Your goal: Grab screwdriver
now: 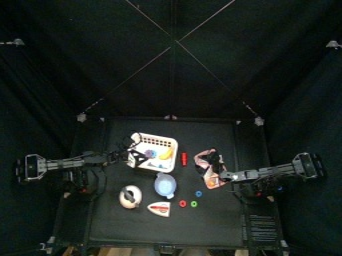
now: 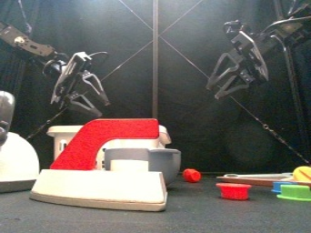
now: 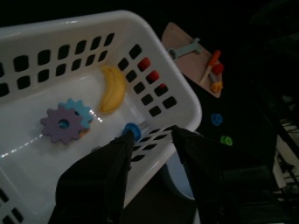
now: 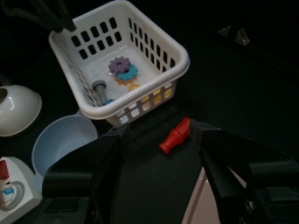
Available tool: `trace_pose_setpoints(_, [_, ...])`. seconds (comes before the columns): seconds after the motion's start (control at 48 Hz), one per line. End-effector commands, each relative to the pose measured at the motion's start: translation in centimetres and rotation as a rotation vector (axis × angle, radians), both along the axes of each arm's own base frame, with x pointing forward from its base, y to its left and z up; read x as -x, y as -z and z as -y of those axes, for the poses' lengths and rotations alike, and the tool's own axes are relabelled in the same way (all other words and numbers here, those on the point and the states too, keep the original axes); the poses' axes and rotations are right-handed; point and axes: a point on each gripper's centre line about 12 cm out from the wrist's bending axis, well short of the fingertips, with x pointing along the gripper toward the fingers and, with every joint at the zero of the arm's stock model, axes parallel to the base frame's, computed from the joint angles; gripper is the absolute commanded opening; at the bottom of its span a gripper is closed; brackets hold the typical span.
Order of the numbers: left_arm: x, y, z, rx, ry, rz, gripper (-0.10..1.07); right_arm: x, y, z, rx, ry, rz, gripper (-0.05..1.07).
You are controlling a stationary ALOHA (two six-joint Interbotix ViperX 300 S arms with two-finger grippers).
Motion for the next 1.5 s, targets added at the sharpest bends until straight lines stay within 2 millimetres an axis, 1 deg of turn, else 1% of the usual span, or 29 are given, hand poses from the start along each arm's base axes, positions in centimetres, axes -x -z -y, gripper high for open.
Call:
trace_pose_setpoints(0.0, [-0.3,-0.7,0.2,-0.029,0.018,0.033,0.80,0.1,-0.5,0.0,-0.015,0.003,0.018,0.90])
trace_pose_setpoints(0.083, [-0.6,-1.1,0.8,-0.043,0.046,0.059,0.80,0.3,-0.1,-0.1,-0.060,0.021,0.009,0.90])
trace_pose_setpoints(0.188, [-1.1,-1.8,1.6,-0.093,0.087,0.126,0.80,0.6,0.6,-0.6,-0.169,0.040,0.000,0.90])
trace_pose_setpoints(0.312, [-1.4,-2.7,2.4,-0.171,0.144,0.217,0.80,1.0,0.8,-1.3,-0.294,0.045,0.017,0.90])
trace_pose_setpoints(0.458, [-1.3,-2.9,2.7,-0.219,0.174,0.262,0.80,1.6,0.7,-1.5,-0.380,0.081,0.031,0.90])
trace_pose_setpoints(0.562, [-1.3,-2.9,2.8,-0.234,0.186,0.266,0.80,1.8,0.6,-1.3,-0.436,0.148,0.024,0.90])
trace_pose_setpoints(0.792, [-1.2,-2.9,3.0,-0.269,0.215,0.263,0.80,2.8,-0.1,-0.9,-0.500,0.330,-0.031,0.90])
trace_pose_setpoints(0.875, [-1.1,-2.6,3.0,-0.272,0.219,0.257,0.80,3.1,-0.6,-1.0,-0.501,0.363,-0.092,0.90])
trace_pose_setpoints(0.979, [-0.9,-2.6,2.9,-0.276,0.214,0.257,0.80,3.3,-1.2,-1.4,-0.517,0.387,-0.217,0.89])
trace_pose_setpoints(1.062, [-0.7,-2.4,2.9,-0.273,0.214,0.255,0.80,3.1,-1.9,-1.7,-0.510,0.362,-0.297,0.89])
trace_pose_setpoints(1.146, [-0.6,-2.0,3.0,-0.268,0.214,0.245,0.80,3.0,-1.9,-2.1,-0.501,0.308,-0.366,0.89])
trace_pose_setpoints(1.25, [-0.4,-1.7,3.0,-0.264,0.213,0.238,0.80,3.9,-0.8,-2.3,-0.472,0.240,-0.492,0.89])
trace_pose_setpoints(1.375, [-0.3,-1.7,3.1,-0.263,0.216,0.239,0.80,6.5,1.3,-2.4,-0.408,0.138,-0.714,0.89])
trace_pose_setpoints(1.479, [-0.3,-1.5,3.1,-0.261,0.216,0.236,0.80,8.3,3.1,-2.4,-0.351,0.041,-0.817,0.89])
